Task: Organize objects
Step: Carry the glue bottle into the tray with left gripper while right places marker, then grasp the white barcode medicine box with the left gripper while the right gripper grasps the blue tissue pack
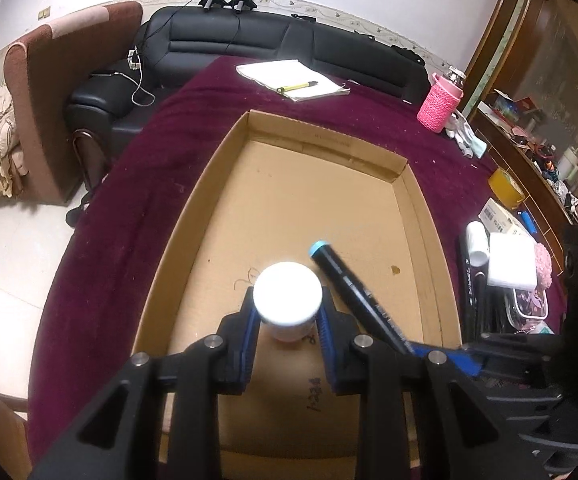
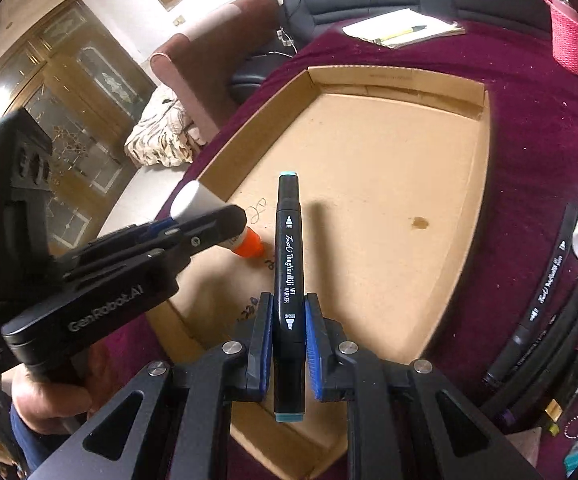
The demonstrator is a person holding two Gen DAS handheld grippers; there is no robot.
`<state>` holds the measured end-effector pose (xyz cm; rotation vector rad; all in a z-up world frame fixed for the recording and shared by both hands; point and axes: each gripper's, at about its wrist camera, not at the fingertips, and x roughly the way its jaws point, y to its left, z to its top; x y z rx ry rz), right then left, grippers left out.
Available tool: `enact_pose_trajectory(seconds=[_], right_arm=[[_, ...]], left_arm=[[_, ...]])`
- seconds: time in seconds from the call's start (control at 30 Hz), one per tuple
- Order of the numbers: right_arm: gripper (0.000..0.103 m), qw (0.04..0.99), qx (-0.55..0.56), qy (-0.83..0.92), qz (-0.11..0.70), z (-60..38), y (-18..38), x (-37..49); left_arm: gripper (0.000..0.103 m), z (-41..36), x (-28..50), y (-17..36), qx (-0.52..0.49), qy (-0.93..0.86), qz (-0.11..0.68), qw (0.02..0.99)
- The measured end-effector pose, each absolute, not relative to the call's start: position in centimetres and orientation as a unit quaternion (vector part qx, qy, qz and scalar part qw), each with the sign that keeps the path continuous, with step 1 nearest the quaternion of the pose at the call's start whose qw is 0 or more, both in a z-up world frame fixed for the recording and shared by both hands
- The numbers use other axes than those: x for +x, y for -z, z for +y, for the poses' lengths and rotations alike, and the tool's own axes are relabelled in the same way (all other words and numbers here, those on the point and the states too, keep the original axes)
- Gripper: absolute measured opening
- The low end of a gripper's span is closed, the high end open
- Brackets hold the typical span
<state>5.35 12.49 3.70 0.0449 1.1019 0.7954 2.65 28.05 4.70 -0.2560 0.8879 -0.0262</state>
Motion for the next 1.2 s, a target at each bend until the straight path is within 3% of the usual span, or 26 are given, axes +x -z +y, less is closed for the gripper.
enact_pose_trajectory(seconds=[0.13, 0.2, 0.37, 0.5, 0.8, 1.13, 1.2], right_arm=[[0.018, 0.788, 0.014, -0.358, 0.500, 12.3, -3.4, 5.4], [0.019, 0.791, 0.007, -0.355, 0.498, 12.3, -3.4, 5.5], [0.025, 0.802, 0.009, -0.353, 0.483, 11.0, -4.3, 5.6], [0.038, 0.806, 0.029, -0.356, 0.472, 9.0, -5.2, 5.0], [0.039, 0.813, 0.058, -0.361, 0.453, 3.2, -7.2, 3.6], [0.046, 0.845, 0.104, -0.333, 0.405, -8.3, -8.4, 2.5], [0.046, 0.855, 0.122, -0.309, 0.398, -11.6, -8.0, 2.5]], left_arm=[[0.035, 28.4, 3.6, -4.5, -0.129, 0.007, 0.422, 0.897], [0.050, 28.7, 4.1, -4.5, -0.138, 0.009, 0.413, 0.900], [0.069, 28.3, 3.9, -5.2, -0.112, -0.021, 0.384, 0.916], [0.069, 27.5, 4.2, -4.9, -0.055, -0.041, 0.375, 0.924], [0.070, 25.4, 2.7, -3.1, 0.031, -0.122, 0.417, 0.900], [0.073, 23.6, -4.6, -6.5, -0.001, -0.122, 0.340, 0.932], [0.080, 21.7, -5.6, -7.8, 0.010, -0.096, 0.319, 0.943]])
